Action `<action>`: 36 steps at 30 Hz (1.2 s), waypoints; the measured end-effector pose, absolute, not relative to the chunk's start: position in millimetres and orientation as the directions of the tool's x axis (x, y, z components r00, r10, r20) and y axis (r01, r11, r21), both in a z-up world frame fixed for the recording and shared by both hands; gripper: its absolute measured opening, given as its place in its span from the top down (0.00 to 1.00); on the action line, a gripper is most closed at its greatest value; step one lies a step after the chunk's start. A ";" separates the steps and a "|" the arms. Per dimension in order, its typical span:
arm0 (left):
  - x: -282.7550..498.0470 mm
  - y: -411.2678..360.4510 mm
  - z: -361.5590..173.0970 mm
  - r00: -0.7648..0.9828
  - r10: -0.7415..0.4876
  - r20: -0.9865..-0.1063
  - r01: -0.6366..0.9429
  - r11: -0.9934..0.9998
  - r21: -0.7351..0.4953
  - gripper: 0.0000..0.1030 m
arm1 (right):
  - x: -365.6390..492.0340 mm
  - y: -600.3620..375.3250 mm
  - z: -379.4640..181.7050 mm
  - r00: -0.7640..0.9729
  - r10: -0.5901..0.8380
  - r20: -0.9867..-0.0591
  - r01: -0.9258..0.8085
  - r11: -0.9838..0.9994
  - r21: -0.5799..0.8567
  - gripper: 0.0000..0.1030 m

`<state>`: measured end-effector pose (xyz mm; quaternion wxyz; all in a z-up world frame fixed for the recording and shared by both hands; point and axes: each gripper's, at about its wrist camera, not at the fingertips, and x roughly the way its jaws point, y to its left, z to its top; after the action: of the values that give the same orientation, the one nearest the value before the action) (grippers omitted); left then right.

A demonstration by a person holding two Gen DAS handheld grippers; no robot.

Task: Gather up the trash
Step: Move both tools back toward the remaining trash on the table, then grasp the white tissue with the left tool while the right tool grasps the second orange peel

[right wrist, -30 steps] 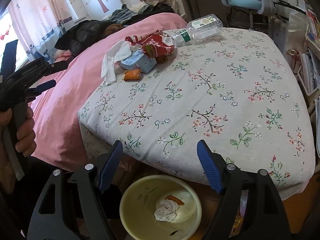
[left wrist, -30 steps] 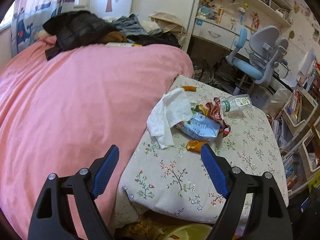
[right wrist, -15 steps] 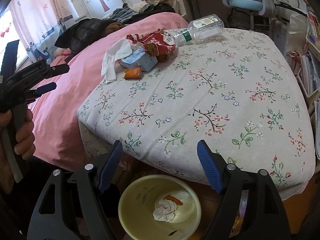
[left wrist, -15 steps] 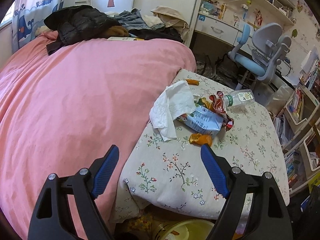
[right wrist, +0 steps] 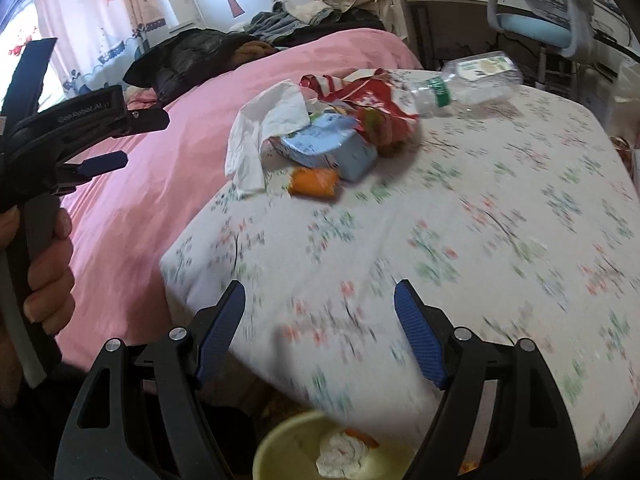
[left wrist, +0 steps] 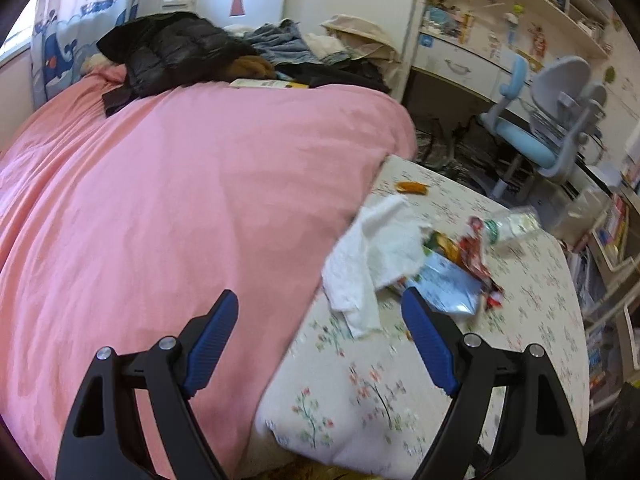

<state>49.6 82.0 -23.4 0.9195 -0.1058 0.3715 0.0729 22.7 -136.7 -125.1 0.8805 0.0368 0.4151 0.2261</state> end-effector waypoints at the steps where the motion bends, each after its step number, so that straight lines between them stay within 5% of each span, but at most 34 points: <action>1: 56.0 83.0 -24.4 0.710 0.061 -0.702 -0.217 0.967 -0.135 0.22 | 29.0 -132.8 -126.7 0.552 0.427 -0.716 -0.365 0.896 0.253 0.29; 18: 126.2 63.4 -55.8 0.638 0.059 -0.768 -0.146 0.988 -0.045 0.22 | 124.5 -71.5 -145.4 0.567 0.347 -0.747 -0.339 0.925 0.172 0.32; 22: 134.0 64.7 -62.5 0.625 0.057 -0.779 -0.146 0.988 -0.044 0.22 | 131.0 -70.5 -145.2 0.568 0.323 -0.757 -0.359 0.925 0.126 0.55; 25: 137.8 64.1 -64.3 0.627 0.049 -0.778 -0.138 0.989 -0.049 0.22 | 137.6 -73.8 -145.2 0.552 0.337 -0.763 -0.379 0.916 0.130 0.62; 27: 139.6 62.1 -64.9 0.628 0.041 -0.777 -0.130 0.990 -0.053 0.29 | 138.2 -76.9 -144.8 0.543 0.340 -0.768 -0.393 0.911 0.126 0.64; 32: 141.8 58.8 -67.6 0.614 -0.023 -0.789 -0.077 0.993 -0.089 0.81 | 129.2 -92.9 -141.7 0.507 0.339 -0.792 -0.421 0.900 0.116 0.65; 36: 136.2 54.6 -62.4 0.621 -0.059 -0.782 -0.036 0.994 -0.104 0.94 | 114.2 -112.1 -134.8 0.485 0.330 -0.810 -0.435 0.894 0.103 0.65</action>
<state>136.2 54.6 -62.4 0.8986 -0.0548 0.4353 -0.0063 114.2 -112.1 -134.8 0.8598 -0.0578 0.4561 0.2225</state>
